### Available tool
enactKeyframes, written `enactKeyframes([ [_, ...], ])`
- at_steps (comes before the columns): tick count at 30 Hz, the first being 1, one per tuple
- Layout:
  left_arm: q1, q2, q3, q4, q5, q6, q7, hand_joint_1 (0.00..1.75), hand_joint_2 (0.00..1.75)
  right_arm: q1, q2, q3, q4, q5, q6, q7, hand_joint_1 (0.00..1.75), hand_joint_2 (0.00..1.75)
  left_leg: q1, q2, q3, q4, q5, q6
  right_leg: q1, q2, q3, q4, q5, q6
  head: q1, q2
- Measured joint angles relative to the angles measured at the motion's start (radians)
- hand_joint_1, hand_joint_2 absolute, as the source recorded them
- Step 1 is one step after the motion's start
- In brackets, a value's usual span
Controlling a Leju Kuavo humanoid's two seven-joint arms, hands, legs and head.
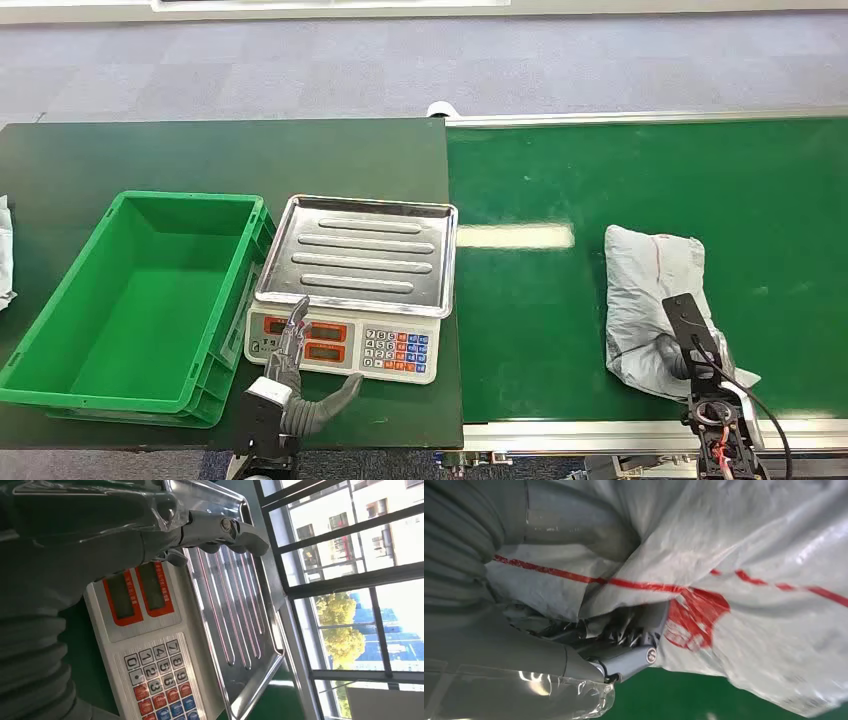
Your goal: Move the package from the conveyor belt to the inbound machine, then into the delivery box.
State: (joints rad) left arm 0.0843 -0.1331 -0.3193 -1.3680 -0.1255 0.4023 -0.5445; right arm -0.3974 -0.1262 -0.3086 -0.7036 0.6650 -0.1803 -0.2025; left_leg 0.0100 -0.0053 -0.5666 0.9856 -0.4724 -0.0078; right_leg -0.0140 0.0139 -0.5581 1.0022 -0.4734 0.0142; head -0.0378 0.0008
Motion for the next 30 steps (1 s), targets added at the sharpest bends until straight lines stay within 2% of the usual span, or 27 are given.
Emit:
enactKeyframes([
  [6, -0.002, 0.000, 0.000, 0.000, 0.009, 0.006, -0.023, 0.00, 1.75, 0.012, 0.051, 0.054, -0.144, -0.124, 0.011, -0.140, 1.75, 1.75, 0.000, -0.002, -0.002, 0.000, 0.001, 0.000, 0.001, -0.001, -0.002, 0.000, 0.000, 0.000, 0.000, 0.000],
  [14, -0.020, 0.002, -0.003, 0.006, 0.014, -0.004, -0.030, 0.00, 1.75, 0.038, 0.135, 0.176, -0.391, -0.158, -0.107, -0.166, 1.75, 1.75, 0.000, -0.002, -0.005, 0.000, 0.000, 0.000, 0.000, -0.002, -0.005, 0.001, -0.001, 0.000, 0.001, 0.000],
  [18, -0.040, 0.003, -0.015, 0.013, 0.004, -0.032, -0.032, 0.00, 1.75, 0.054, 0.180, 0.269, -0.510, -0.086, -0.162, -0.227, 1.75, 1.75, 0.000, -0.001, -0.005, 0.000, 0.000, 0.000, 0.000, -0.001, -0.005, 0.001, -0.001, 0.000, 0.000, 0.000],
  [23, -0.080, 0.000, -0.031, 0.032, -0.002, -0.056, -0.032, 0.00, 1.75, 0.060, 0.212, 0.435, -0.611, 0.012, -0.186, -0.230, 1.75, 1.75, 0.001, -0.001, -0.004, 0.000, 0.001, 0.000, 0.001, -0.001, -0.005, 0.001, -0.001, 0.000, 0.000, 0.000],
  [27, -0.087, -0.001, -0.033, 0.043, -0.002, -0.058, -0.032, 0.00, 1.75, 0.064, 0.219, 0.485, -0.643, 0.020, -0.189, -0.231, 1.75, 1.75, 0.000, -0.002, -0.005, 0.000, 0.001, 0.000, 0.000, -0.001, -0.005, 0.001, -0.001, 0.000, 0.000, 0.000],
  [30, -0.095, -0.001, -0.037, 0.053, -0.003, -0.070, -0.032, 0.00, 1.75, 0.071, 0.222, 0.521, -0.655, 0.083, -0.204, -0.244, 1.75, 1.75, 0.000, -0.002, -0.005, 0.000, 0.000, 0.000, 0.000, -0.001, -0.005, 0.001, -0.001, 0.000, 0.001, 0.000],
])
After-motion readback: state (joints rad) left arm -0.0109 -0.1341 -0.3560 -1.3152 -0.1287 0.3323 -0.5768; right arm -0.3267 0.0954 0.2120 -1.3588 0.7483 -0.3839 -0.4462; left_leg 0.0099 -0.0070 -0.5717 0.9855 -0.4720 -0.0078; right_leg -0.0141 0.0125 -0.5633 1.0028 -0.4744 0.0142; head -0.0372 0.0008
